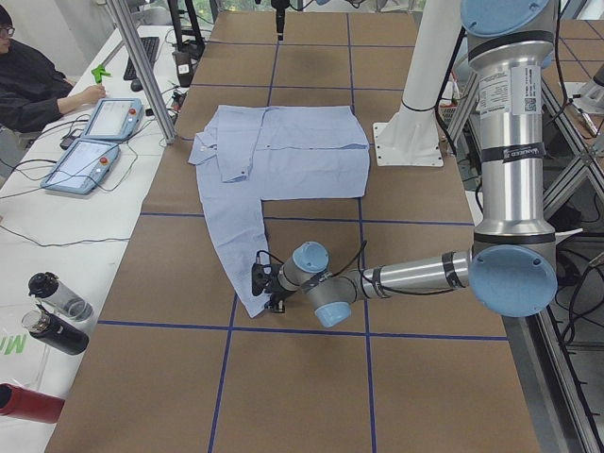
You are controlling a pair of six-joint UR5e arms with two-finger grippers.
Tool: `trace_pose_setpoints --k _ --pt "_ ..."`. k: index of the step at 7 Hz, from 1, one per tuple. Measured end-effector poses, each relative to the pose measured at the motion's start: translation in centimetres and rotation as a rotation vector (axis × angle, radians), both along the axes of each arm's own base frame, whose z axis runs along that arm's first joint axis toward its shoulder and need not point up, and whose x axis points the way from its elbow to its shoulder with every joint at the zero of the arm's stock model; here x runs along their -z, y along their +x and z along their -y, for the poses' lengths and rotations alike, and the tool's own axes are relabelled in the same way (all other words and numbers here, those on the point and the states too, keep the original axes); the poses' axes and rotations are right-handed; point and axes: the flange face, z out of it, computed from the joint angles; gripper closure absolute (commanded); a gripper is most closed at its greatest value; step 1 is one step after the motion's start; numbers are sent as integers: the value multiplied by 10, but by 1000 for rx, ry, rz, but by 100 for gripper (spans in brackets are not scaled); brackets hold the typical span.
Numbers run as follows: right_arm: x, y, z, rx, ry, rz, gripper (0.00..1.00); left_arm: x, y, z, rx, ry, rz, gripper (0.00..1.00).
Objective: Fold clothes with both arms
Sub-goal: 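Lower the left gripper onto the other sleeve cuff and grasp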
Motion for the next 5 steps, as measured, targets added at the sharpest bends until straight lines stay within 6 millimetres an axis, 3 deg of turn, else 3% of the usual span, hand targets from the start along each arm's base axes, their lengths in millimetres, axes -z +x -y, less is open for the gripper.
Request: trace_pose_setpoints --k 5 --pt "-1 -1 1 0 -2 -1 0 -6 -5 -1 12 -9 13 51"
